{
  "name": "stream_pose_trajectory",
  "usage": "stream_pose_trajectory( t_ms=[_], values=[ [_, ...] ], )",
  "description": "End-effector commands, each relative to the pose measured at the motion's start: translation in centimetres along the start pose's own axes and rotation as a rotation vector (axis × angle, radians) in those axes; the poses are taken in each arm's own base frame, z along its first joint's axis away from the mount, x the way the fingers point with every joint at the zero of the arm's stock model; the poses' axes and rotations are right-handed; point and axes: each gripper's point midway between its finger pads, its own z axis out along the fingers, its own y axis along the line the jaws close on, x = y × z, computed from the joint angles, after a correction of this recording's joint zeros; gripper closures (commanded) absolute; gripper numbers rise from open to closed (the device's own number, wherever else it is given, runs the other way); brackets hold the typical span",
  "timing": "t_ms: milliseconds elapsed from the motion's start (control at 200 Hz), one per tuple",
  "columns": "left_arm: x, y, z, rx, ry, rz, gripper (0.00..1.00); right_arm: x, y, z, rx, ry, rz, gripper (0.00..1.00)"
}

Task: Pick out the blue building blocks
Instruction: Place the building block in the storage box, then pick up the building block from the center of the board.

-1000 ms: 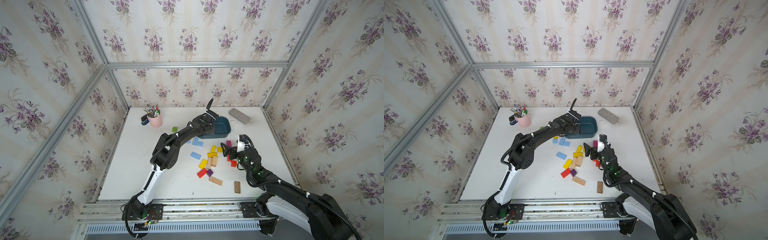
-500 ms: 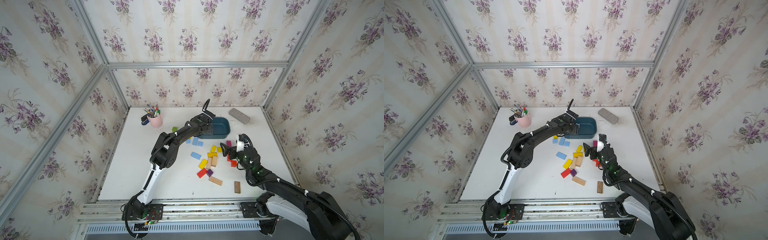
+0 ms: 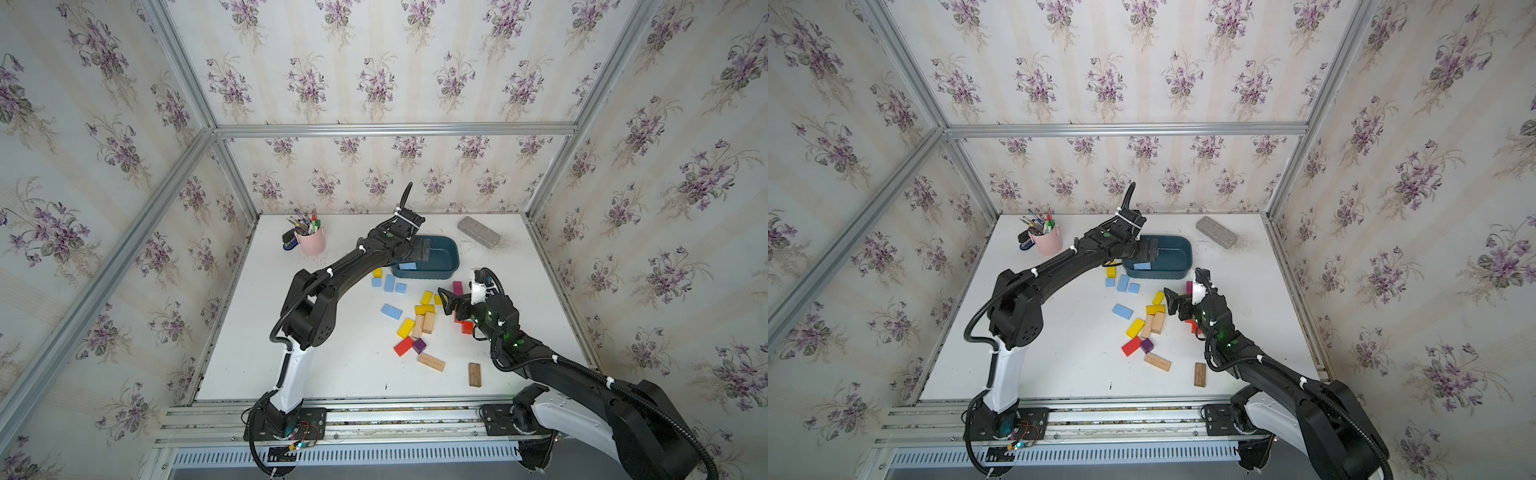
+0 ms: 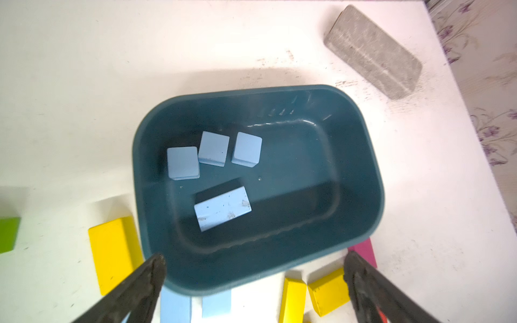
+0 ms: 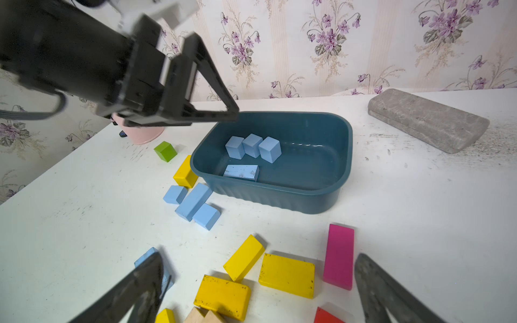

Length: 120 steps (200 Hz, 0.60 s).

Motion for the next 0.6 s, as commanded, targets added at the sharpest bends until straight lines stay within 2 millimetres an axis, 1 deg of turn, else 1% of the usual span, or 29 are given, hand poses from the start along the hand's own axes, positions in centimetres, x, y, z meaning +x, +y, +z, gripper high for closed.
stream_pose_trajectory(
  t_ms=[0, 120, 135, 170, 195, 305, 315, 330, 350, 460, 595],
  values=[
    [0.0, 0.2, -3.3, 0.019, -0.041, 0.033, 0.01, -0.8, 0.6, 0.2, -0.027, -0.031, 0.011, 0.0],
    [1.5, 1.2, -7.4, 0.038, -0.072, 0.053, 0.01, -0.7, -0.2, 0.3, 0.014, -0.042, 0.066, 0.0],
    [2.1, 1.4, -7.6, 0.037, -0.066, 0.057, 0.01, -0.7, -0.3, 0.3, 0.019, -0.042, 0.072, 0.0],
    [2.3, 1.8, -9.2, 0.045, -0.088, 0.063, 0.01, -0.6, -0.5, 0.5, 0.03, -0.034, 0.093, 0.0],
    [2.9, 2.2, -9.8, 0.041, -0.091, 0.067, 0.01, -0.5, -0.6, 0.6, 0.042, -0.027, 0.107, 0.0],
    [4.7, 3.9, -14.0, 0.049, -0.151, 0.083, 0.01, -0.4, -0.5, 1.2, 0.045, 0.005, 0.122, 0.0],
    [5.1, 4.2, -13.9, 0.042, -0.143, 0.087, 0.01, -0.3, -0.5, 1.3, 0.044, 0.008, 0.123, 0.0],
    [5.0, 4.2, -15.3, 0.054, -0.17, 0.089, 0.01, -0.3, -0.4, 1.4, 0.04, 0.012, 0.124, 0.0],
    [5.3, 4.4, -16.0, 0.06, -0.179, 0.095, 0.01, -0.2, -0.2, 1.5, 0.034, 0.021, 0.123, 0.0],
    [7.4, 5.7, -19.4, 0.088, -0.225, 0.119, 0.01, -0.1, 0.6, 2.3, 0.007, 0.091, 0.113, 0.0],
    [10.2, 7.2, -22.4, 0.105, -0.252, 0.167, 0.01, 0.1, 1.0, 2.4, 0.005, 0.158, 0.13, 0.0]
  ],
)
